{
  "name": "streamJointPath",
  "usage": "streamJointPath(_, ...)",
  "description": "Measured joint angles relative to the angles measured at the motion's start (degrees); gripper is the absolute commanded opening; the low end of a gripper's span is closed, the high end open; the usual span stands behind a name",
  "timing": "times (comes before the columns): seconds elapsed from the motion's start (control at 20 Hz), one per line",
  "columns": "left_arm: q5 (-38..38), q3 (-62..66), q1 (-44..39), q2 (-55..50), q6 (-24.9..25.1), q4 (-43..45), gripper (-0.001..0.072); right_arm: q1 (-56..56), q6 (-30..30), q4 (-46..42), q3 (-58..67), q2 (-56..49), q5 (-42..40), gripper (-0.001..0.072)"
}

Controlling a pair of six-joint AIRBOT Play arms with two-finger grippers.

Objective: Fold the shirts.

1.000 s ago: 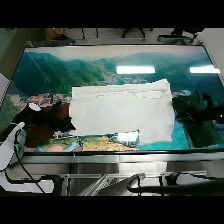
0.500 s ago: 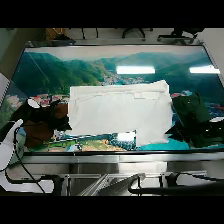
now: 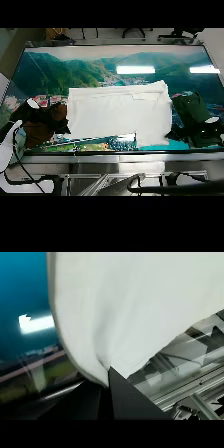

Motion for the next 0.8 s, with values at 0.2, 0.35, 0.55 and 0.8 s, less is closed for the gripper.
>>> streamJointPath(0.2, -3.78, -4.42, 0.98, 4.72, -2.51, 5.68, 0.0012, 0.13, 11.3, -10.45, -0.09, 9.35, 5.46, 0.0015)
streamJointPath(0.35, -6.38, -6.67, 3.17, 8.59, -3.41, 7.69, 0.0011, 0.15, 12.09, -8.87, 0.83, 15.37, 6.4, 0.0015)
streamJointPath(0.55, -7.52, -2.34, 4.44, 10.84, -3.82, 5.07, 0.0011, 1.14, 4.74, 2.47, 5.97, 16.06, 1.77, 0.0015)
streamJointPath(0.8, -5.14, 11.45, 4.0, 4.94, -5.38, -2.89, 0.0011, 4.85, -3.06, 13.4, 15.19, 6.01, -5.95, 0.0015)
